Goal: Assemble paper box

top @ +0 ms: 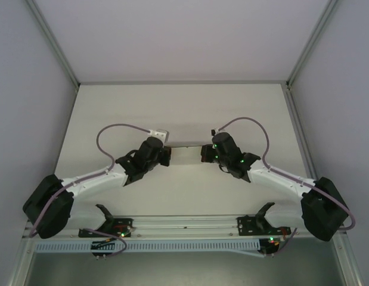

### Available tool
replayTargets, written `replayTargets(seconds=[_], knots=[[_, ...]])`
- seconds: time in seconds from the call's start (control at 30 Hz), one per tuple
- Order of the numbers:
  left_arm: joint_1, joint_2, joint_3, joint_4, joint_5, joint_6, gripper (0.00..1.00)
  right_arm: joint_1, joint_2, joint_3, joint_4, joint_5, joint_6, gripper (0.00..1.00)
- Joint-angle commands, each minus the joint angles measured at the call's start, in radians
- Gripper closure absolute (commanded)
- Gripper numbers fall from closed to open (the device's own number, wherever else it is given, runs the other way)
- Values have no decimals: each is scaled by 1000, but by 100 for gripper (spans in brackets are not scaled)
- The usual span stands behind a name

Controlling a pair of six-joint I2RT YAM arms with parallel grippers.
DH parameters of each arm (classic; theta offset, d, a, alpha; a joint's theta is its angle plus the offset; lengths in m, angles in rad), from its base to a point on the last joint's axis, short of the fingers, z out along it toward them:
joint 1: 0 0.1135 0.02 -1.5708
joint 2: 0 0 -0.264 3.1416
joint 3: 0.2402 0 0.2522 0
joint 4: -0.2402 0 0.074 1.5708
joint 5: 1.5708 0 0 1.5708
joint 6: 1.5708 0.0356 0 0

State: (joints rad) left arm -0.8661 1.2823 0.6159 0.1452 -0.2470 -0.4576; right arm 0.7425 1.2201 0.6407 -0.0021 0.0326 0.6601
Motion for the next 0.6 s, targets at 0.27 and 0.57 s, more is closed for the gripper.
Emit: replayTargets(seconds=[0.27, 0.57], knots=[[-133, 94, -218, 222, 79, 33, 100, 51, 14, -187, 205, -67, -106, 96], [-142, 40, -157, 122, 6, 44, 100, 53, -100, -22, -75, -63, -135, 43]])
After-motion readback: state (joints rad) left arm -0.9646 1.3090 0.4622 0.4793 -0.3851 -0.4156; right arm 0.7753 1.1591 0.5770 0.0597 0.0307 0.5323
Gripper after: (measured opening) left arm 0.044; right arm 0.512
